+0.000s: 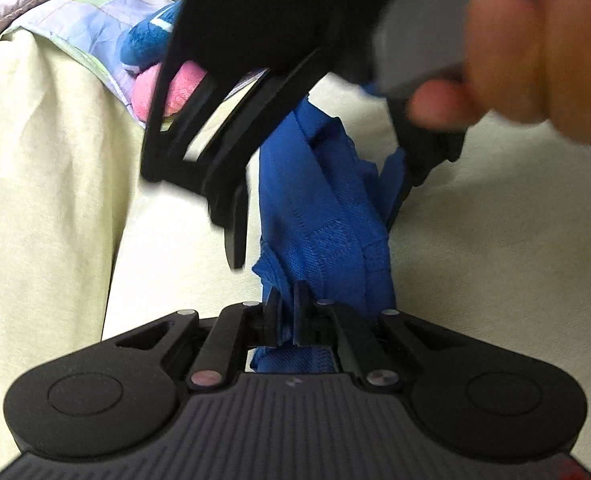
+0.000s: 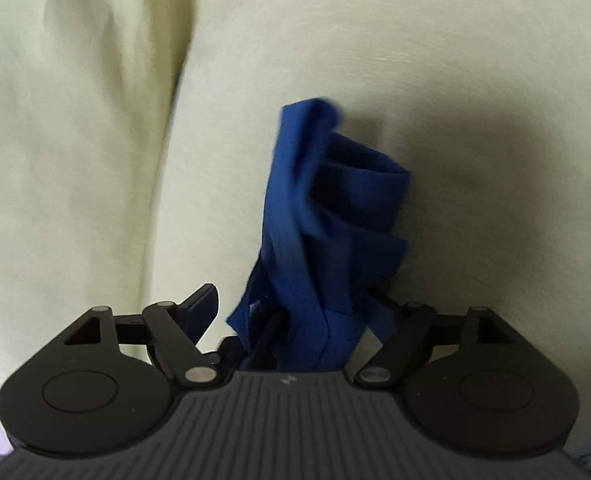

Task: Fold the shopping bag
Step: 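Grasp the folded bag bundle with the left gripper and lift it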

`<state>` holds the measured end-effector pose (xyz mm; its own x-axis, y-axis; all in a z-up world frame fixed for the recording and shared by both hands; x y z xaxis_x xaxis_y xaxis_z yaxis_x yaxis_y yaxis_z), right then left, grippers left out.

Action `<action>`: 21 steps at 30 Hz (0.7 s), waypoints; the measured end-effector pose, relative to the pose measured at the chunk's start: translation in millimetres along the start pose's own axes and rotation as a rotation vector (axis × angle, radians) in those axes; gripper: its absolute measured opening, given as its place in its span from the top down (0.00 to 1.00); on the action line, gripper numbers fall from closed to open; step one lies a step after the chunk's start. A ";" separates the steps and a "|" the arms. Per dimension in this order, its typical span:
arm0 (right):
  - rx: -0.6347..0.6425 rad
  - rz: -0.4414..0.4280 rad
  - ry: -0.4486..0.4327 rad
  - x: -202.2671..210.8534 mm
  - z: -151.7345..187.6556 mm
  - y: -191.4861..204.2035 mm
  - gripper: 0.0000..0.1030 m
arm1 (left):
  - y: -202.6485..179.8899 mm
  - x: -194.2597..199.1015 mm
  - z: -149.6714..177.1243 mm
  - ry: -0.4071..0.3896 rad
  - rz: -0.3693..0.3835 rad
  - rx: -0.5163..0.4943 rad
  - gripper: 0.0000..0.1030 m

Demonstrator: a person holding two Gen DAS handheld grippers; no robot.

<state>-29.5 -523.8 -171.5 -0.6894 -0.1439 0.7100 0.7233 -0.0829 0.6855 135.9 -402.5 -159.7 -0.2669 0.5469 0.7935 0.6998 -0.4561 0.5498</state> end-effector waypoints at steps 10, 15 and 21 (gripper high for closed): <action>0.062 0.231 -0.011 -14.1 -2.9 33.5 0.51 | 26.2 3.5 19.3 -0.064 0.084 0.087 1.00; 0.157 0.174 -0.025 -5.2 0.3 22.4 0.59 | 54.5 17.1 34.3 -0.069 0.190 0.184 0.84; 0.277 0.128 -0.062 -7.4 3.0 14.4 0.60 | 95.3 30.2 57.5 -0.062 0.266 0.351 0.82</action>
Point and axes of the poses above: each gripper's, at about its wrist camera, not at the fingertips, and x roughly against the way its jaws point, y to its left, z to its underside, the point moved 2 cm from there along -x, roughly the way its jaws point, and after that the axes turned 12 degrees about y, right-handed, at the moved point
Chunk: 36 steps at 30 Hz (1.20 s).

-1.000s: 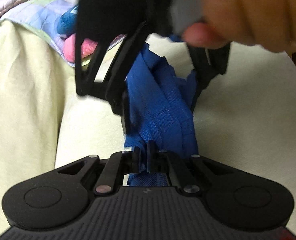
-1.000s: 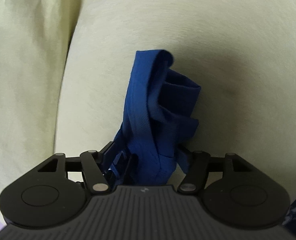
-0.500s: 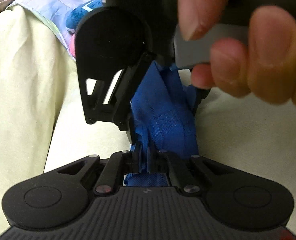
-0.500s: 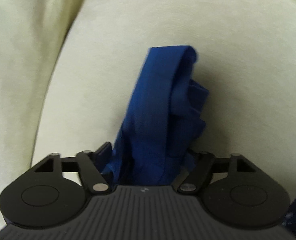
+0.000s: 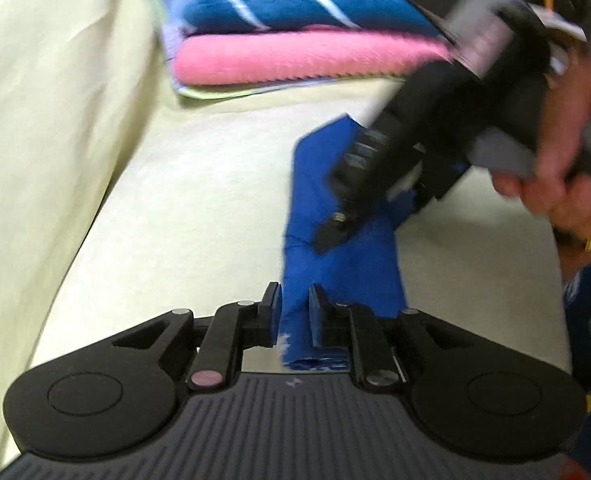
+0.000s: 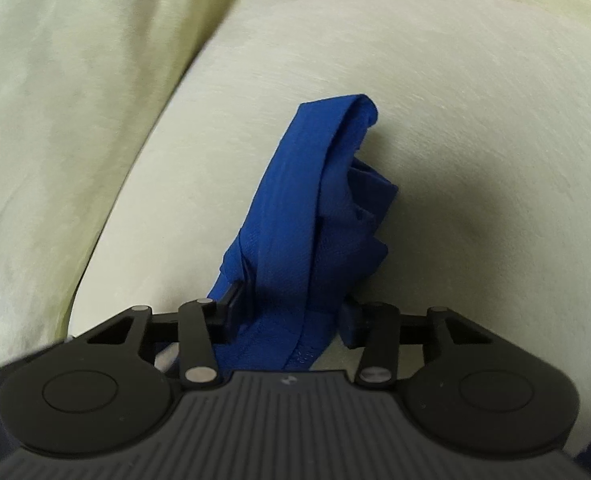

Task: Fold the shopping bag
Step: 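Grasp the folded bag bundle with the left gripper and lift it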

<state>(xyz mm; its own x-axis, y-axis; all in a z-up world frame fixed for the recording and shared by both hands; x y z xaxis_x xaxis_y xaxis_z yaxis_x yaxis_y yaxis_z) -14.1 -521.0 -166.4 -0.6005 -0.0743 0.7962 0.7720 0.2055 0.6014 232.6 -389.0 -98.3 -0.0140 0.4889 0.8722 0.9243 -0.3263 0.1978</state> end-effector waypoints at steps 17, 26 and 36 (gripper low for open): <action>0.289 -0.014 -0.082 -21.3 3.2 18.8 0.63 | 22.8 -35.7 -8.2 0.093 0.224 0.284 0.74; 0.258 -0.032 -0.039 -25.3 -5.8 15.9 0.61 | 33.5 -43.4 -3.8 0.103 0.261 0.355 0.73; 0.217 -0.100 -0.005 -1.1 3.5 -15.9 0.68 | 0.4 -35.4 -13.0 0.113 0.326 0.323 0.71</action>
Point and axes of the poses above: each gripper's, at about its wrist camera, not at the fingertips, and x roughly against the way its jaws point, y to its left, z to its underside, the point moved 2 cm from there along -x, roughly the way its jaws point, and after that the axes turned 12 degrees about y, right-handed, at the moved point
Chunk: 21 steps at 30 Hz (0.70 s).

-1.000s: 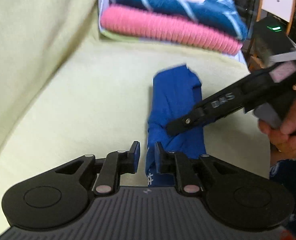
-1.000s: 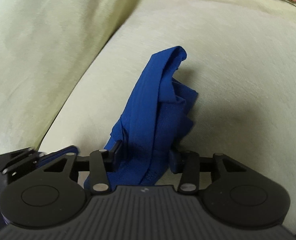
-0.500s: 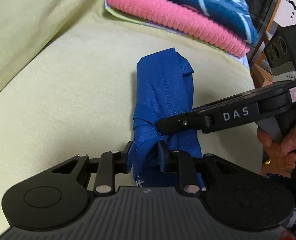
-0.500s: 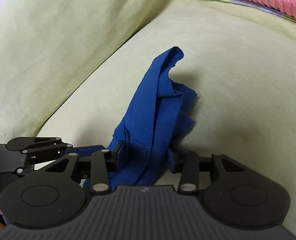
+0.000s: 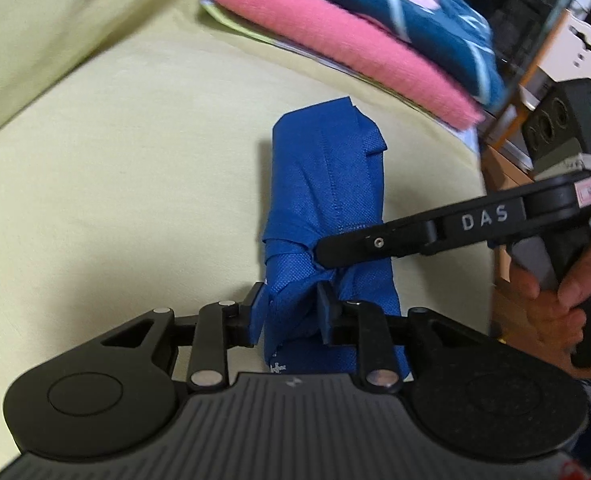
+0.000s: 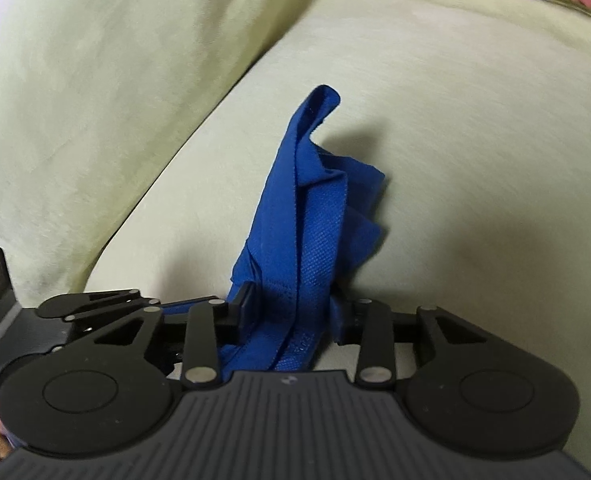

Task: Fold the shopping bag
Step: 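Grasp the folded bag bundle with the left gripper and lift it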

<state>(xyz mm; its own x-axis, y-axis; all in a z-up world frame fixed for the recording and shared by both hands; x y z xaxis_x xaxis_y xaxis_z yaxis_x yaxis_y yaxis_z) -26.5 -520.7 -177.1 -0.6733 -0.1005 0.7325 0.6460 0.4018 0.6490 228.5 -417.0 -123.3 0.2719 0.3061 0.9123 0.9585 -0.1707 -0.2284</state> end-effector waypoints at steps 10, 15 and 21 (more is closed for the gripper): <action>-0.042 -0.012 0.039 -15.3 -9.8 -8.2 0.58 | 11.9 -10.5 -5.0 0.010 0.045 0.050 0.66; 0.003 -0.018 -0.040 -12.0 4.4 -9.1 0.68 | 0.1 -8.4 -4.5 -0.005 0.027 0.054 0.65; -0.091 -0.120 -0.067 17.4 17.4 -44.9 0.71 | -42.3 -17.2 -17.7 -0.005 0.058 0.008 0.65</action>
Point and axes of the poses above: each gripper's, at about its wrist camera, not at the fingertips, and x roughly against the way its jaws point, y to its left, z to its underside, the point moved 2 cm from there along -x, roughly the way its jaws point, and after that the axes turned 12 degrees about y, right-handed, at the moved point
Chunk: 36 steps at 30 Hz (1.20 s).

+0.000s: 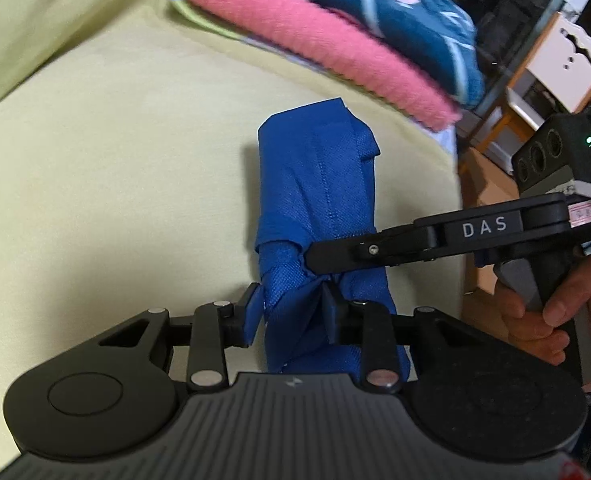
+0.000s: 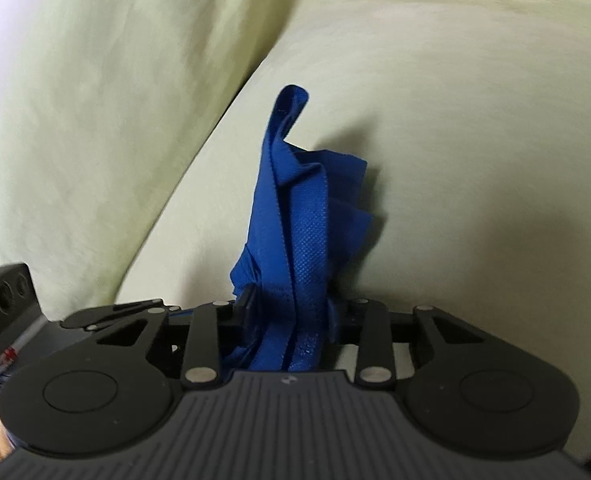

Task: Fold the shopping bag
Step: 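Grasp the folded bag bundle with the left gripper and lift it, then carry the bundle with the left gripper into the cardboard box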

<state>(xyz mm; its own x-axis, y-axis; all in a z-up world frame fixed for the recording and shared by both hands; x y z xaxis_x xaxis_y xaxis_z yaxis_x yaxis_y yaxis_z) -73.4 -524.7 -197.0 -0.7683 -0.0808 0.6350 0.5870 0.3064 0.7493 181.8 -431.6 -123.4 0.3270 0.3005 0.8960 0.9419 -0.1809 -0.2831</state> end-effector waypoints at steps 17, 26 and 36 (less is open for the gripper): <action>-0.372 0.172 -0.330 269.3 91.1 -226.2 0.70 | -297.3 -182.1 -101.8 0.171 0.304 -0.464 0.65; -0.531 0.274 -0.313 311.2 131.6 -349.7 0.70 | -380.6 -292.0 -95.6 0.309 0.216 -0.478 0.66; -0.585 0.210 -0.185 246.8 120.2 -422.4 0.71 | -391.0 -328.5 -88.2 0.382 0.081 -0.489 0.64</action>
<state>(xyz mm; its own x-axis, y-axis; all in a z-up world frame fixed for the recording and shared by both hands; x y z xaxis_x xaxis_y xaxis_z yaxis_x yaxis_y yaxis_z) -541.6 -560.0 -379.4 -0.6227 0.1057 0.7753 0.7312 -0.2742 0.6247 -300.7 -542.1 -276.8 0.2600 -0.0714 0.9630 0.7418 -0.6236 -0.2466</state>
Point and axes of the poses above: each gripper's, at about its wrist camera, not at the fingertips, and x roughly against the way its jaws point, y to its left, z to its underside, the point moved 2 cm from there along -x, roughly the way its jaws point, and after that the axes turned 12 degrees about y, right-handed, at the moved point
